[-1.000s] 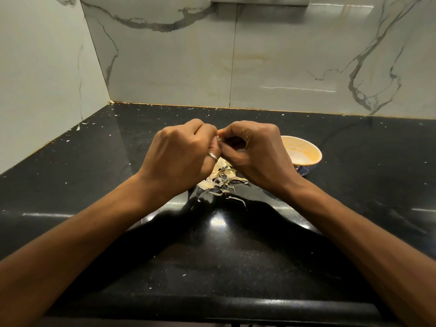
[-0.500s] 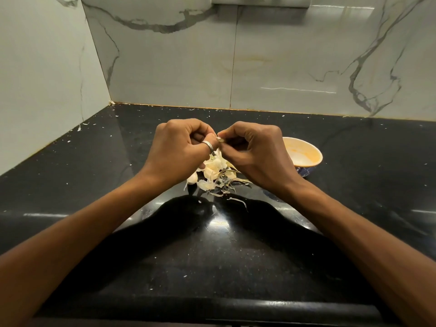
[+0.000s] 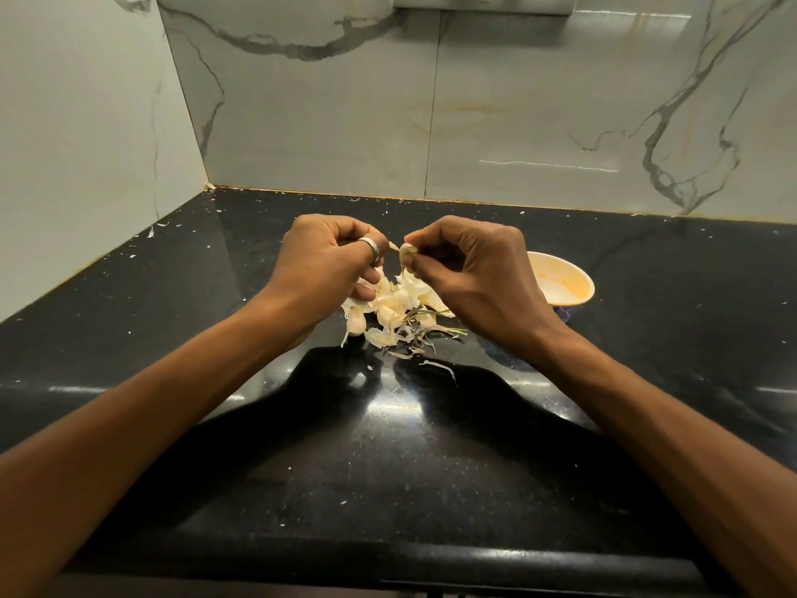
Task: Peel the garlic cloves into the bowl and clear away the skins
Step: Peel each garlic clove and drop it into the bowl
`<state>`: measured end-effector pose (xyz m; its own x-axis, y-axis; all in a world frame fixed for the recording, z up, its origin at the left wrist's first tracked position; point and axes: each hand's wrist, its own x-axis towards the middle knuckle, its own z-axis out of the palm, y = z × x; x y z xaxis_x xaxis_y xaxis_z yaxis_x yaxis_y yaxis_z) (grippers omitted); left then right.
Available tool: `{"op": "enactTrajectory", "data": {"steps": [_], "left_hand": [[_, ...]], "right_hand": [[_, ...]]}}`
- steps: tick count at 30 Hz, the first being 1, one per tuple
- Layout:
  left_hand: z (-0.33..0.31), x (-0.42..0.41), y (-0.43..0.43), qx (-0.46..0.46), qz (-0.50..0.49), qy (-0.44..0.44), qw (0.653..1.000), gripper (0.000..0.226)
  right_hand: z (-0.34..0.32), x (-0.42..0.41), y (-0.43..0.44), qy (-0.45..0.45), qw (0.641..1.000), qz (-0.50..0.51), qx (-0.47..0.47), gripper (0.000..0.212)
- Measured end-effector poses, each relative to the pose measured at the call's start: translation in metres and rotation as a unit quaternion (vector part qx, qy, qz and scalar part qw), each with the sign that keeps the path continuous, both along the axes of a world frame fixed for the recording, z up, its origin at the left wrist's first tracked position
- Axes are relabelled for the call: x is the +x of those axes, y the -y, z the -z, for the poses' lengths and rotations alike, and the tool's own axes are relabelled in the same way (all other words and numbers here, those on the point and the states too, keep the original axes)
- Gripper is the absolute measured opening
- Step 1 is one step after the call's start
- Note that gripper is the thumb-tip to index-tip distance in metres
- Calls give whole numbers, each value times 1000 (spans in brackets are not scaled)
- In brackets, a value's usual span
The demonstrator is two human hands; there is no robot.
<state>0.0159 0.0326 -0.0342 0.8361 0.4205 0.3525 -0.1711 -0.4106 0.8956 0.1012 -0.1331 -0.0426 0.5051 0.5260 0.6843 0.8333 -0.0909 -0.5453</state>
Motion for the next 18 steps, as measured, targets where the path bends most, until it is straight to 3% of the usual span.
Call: {"op": "enactTrajectory", "data": {"steps": [10,14,18], "left_hand": [[2,3,-9,7,-49,-25,998,12],[3,1,-6,106,-68,17,992,7],[3,-4,-3,243,-54,110,962,10]], "right_hand": [[-5,4,4,-32,999,-4,30,12],[-5,4,4,-31,999,-5,21,14],[-5,2,4,-14,1000,-2,6,14]]}}
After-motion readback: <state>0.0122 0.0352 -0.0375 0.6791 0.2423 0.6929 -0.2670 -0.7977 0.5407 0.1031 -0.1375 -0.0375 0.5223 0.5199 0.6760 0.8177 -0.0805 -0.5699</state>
